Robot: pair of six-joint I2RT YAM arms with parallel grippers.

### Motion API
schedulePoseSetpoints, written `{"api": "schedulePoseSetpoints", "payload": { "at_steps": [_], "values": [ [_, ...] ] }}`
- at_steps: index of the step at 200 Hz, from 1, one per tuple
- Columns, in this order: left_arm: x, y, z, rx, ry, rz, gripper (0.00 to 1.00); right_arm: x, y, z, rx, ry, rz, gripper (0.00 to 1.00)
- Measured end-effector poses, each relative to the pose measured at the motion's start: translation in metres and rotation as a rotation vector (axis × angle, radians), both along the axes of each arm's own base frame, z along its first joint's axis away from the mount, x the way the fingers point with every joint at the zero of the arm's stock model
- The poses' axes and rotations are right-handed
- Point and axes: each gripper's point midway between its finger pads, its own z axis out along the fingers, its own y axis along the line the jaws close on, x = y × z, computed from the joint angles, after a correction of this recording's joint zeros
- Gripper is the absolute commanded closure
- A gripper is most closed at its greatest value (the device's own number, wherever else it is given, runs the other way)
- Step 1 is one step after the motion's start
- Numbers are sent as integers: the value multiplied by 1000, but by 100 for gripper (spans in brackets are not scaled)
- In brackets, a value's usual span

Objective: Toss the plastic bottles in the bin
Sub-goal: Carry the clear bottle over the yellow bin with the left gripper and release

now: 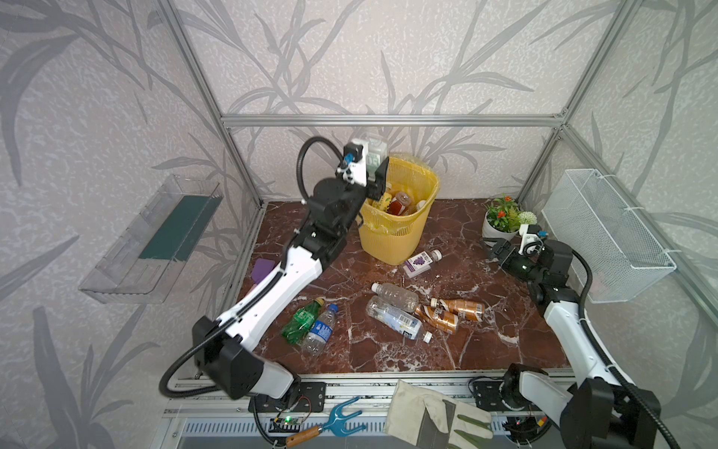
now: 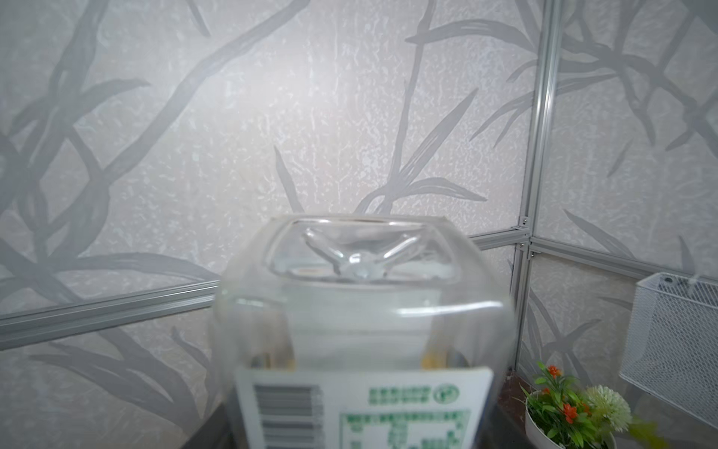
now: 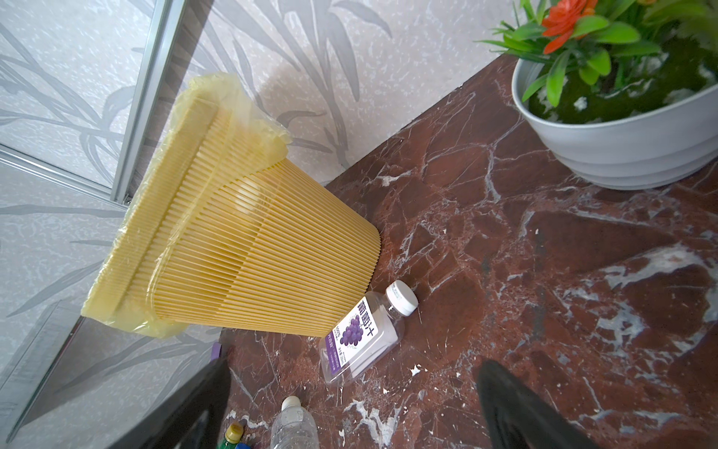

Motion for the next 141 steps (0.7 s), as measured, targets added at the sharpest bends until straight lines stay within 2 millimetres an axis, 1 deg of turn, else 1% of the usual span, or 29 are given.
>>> {"api": "schedulePoseSetpoints", "payload": {
  "at_steps": [3, 6, 8, 10, 20, 31, 53, 66, 80, 102, 116, 129, 141],
  "values": [
    [7, -1, 3, 0, 10, 3, 21, 0, 0, 0, 0, 1, 0, 1],
    [14, -3, 5, 1, 29, 4, 6, -1, 0, 0, 0, 1, 0, 1],
    [18, -4, 7, -3, 34, 6, 2, -1, 0, 0, 0, 1, 1, 1],
    [22, -5, 7, 3, 44, 7, 1, -2, 0, 0, -1, 2, 1, 1],
    [35, -4, 4, 6, 94, 16, 1, -4, 1, 1, -3, 1, 2, 1],
    [40, -3, -11, 31, 158, 21, 1, -6, 1, 3, -11, -3, 2, 1],
    [35, -3, -37, 76, 237, 17, 1, -10, 0, 8, -21, -16, -1, 1],
    [29, -1, -44, 97, 270, 14, 1, -10, -1, 9, -22, -17, -2, 1],
    [24, 1, -38, 113, 295, 11, 1, -9, -1, 9, -20, -16, -1, 1],
    [10, 6, -10, 99, 280, 5, 1, -8, 0, 10, -17, -16, 0, 1],
    [-6, 10, 4, 85, 251, -12, 1, -9, -1, 9, -18, -15, -2, 1],
    [-22, 15, 5, 77, 232, -23, 1, -9, -2, 8, -19, -8, -5, 1],
    [-38, 17, 0, 72, 219, -35, 1, -11, -2, 4, -20, 11, -7, 1]
  ]
}}
